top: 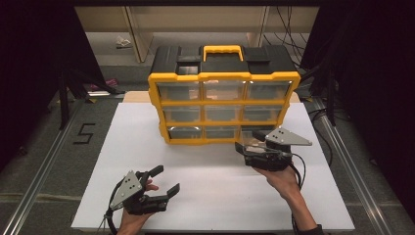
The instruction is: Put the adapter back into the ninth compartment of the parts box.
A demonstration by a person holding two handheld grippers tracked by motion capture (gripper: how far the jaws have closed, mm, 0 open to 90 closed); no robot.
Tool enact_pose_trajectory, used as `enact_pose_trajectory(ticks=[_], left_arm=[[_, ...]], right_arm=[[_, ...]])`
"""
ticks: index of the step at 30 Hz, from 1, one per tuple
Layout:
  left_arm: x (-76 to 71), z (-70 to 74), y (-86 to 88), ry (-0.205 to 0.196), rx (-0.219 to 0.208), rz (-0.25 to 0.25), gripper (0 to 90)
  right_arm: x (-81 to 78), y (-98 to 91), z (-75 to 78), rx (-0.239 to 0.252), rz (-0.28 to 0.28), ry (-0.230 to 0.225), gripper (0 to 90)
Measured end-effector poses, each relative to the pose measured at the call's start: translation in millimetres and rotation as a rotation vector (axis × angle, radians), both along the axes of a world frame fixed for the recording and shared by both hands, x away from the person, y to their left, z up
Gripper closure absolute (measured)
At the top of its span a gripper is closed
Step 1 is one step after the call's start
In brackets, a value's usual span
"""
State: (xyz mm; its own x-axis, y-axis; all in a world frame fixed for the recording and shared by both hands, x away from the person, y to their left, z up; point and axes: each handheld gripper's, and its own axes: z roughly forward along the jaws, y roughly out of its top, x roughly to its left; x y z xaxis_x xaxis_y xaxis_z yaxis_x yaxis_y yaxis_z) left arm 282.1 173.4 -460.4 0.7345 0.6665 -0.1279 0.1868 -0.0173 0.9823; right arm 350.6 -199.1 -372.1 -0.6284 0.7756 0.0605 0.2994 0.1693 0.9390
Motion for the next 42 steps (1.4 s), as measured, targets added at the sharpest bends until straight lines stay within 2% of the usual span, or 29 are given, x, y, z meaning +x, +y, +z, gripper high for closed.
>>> enact_pose_trajectory(ticks=[9, 42], left_arm=[[0.2, -0.1, 0.1, 0.002, -0.005, -0.001, 17.6], [0.0, 0.2, 0.1, 0.002, -0.008, -0.004, 17.4]], right_arm=[[-5.7, 8.0, -0.2, 0.02, 0.036, -0.011, 22.6], [-24.4, 22.0, -11.1, 0.049, 0.105, -0.043, 18.8]])
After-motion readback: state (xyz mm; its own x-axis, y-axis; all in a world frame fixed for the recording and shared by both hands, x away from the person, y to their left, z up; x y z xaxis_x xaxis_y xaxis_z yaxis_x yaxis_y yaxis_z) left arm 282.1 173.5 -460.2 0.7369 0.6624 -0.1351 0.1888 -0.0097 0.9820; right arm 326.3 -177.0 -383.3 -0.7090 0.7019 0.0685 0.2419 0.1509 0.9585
